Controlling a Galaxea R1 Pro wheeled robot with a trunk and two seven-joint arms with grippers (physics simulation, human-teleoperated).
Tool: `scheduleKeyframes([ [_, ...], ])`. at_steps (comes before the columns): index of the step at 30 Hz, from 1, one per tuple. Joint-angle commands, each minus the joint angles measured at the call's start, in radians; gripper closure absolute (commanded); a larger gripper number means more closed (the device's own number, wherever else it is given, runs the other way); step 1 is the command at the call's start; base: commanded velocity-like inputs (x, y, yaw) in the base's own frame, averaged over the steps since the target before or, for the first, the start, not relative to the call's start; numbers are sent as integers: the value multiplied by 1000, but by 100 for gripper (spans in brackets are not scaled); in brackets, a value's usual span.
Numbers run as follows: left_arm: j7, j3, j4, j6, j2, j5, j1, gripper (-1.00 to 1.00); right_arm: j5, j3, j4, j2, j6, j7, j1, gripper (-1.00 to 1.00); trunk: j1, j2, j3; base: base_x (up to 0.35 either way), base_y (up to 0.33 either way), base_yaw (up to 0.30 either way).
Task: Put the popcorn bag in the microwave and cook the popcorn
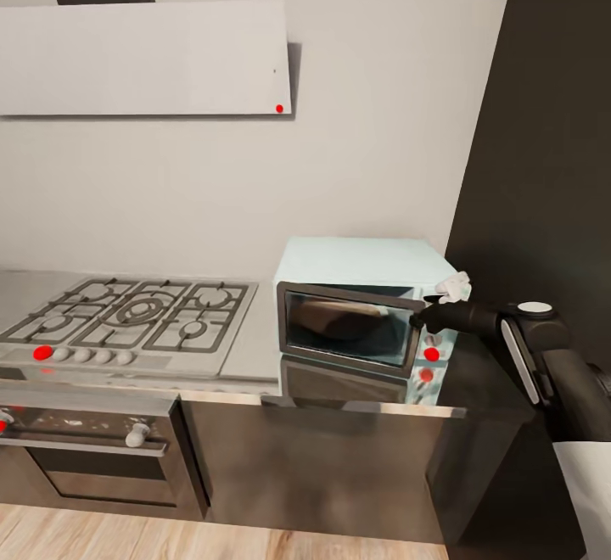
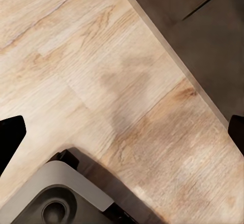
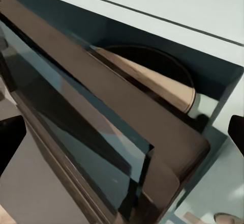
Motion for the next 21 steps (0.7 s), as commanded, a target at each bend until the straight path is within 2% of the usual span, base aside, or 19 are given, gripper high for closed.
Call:
scheduleKeyframes([
  [1,-3,3,-2,8,-1,7,0,-100,7,0,-1,0,4,7,-1,-100,0,-1,-1,5,5,0],
  [5,-3,3,-2,8,-1,7,0,-100,7,10,0,0,4,7,-1,-100,0,-1,-1,2,1,0],
  [9,-3,3,-2,8,-1,7,0,-100,4,54,0,-2,4,15,-1,-100,0,-1,-1,0,0,0],
  [14,-3,4,-2,8,0,7,0,-100,6,59,-1,-2,3,74,-1,-100,0,-1,-1,0,0,0],
  [21,-2,4,-2,7,-1,7,0,-100,7,58,-1,-3,2,83,-1,-100,0,-1,-1,0,0,0],
])
